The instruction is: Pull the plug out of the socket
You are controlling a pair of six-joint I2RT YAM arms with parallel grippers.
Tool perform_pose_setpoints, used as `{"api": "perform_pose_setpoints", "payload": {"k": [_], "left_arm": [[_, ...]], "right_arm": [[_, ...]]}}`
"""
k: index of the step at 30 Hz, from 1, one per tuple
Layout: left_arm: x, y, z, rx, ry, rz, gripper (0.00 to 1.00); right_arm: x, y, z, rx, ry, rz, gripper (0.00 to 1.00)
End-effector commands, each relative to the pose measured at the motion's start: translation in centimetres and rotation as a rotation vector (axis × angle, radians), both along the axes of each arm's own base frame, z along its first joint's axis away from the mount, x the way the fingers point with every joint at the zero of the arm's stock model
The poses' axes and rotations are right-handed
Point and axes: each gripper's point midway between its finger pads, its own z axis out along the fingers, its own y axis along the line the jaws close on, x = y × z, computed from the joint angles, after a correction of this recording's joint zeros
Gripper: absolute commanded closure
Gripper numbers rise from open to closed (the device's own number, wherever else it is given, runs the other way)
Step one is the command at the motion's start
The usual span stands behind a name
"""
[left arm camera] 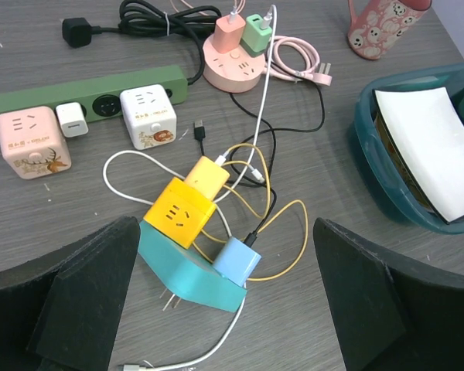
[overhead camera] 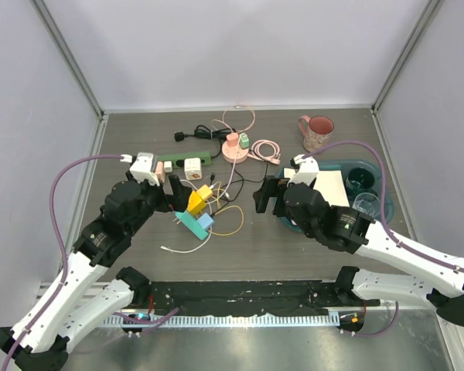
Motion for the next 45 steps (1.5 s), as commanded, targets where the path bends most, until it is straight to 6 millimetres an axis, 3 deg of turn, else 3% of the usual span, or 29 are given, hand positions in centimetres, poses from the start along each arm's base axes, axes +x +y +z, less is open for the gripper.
{"api": "perform_pose_setpoints", "payload": {"k": [1,7,11,14,17,27,28,30,33,35,37,44,45], "left_arm": [[0.3,1.0,1.8,-0.012,-0.032,0.064,0.00],[-0.9,5.0,-0.1,-0.086,0.155,0.359,0.02],[-2.5,5.9,-2.8,-0.182,0.295,0.488,0.07],[-2.8,5.1,-4.9,-0.199,0.351,0.478,0.14],[-2.8,4.9,-6.9,-0.167,0.422,0.501,0.15],[-1.7,2.4,-10.2,-0.217,0.525,0.503,0.16],[-1.7,2.3,-10.5,-0.218,0.536,0.503,0.21],[-2.0,2.0,-11.2,-0.216,0.577,0.509,0.25],[-2.6,1.8,-12.0,-0.268,0.584,0.524,0.22],[-1.7,0.9,-11.3,-0.338,0.523,0.496,0.11],[-1.4,0.8,-11.6,-0.345,0.485,0.495,0.06],[-1.3,-1.6,-11.8,-0.308,0.483,0.507,0.10],[-1.1,-1.8,-11.6,-0.316,0.465,0.522,0.16]], "right_arm": [[0.2,0.3,2.1,0.079,-0.024,-0.020,0.00],[-0.3,-0.1,1.9,0.099,-0.017,-0.015,0.00],[-0.5,-0.2,1.3,0.097,-0.012,-0.008,0.00],[-0.7,-0.3,1.3,0.102,-0.010,0.000,0.00],[-0.9,-0.4,1.1,0.103,-0.006,0.007,0.00],[-1.6,-1.1,0.4,0.103,0.009,0.012,0.02],[-1.6,-1.2,0.3,0.100,0.012,0.010,0.02],[-1.7,-1.4,-0.1,0.091,0.025,0.006,0.02],[-2.0,-1.2,-0.5,0.092,0.043,0.014,0.02],[-2.0,-0.9,-0.9,0.094,0.052,0.023,0.02],[-2.1,-0.5,-1.0,0.094,0.060,0.040,0.02],[-2.3,0.2,-1.2,0.056,0.094,0.068,0.03],[-2.3,0.3,-1.1,0.057,0.095,0.069,0.03]]}}
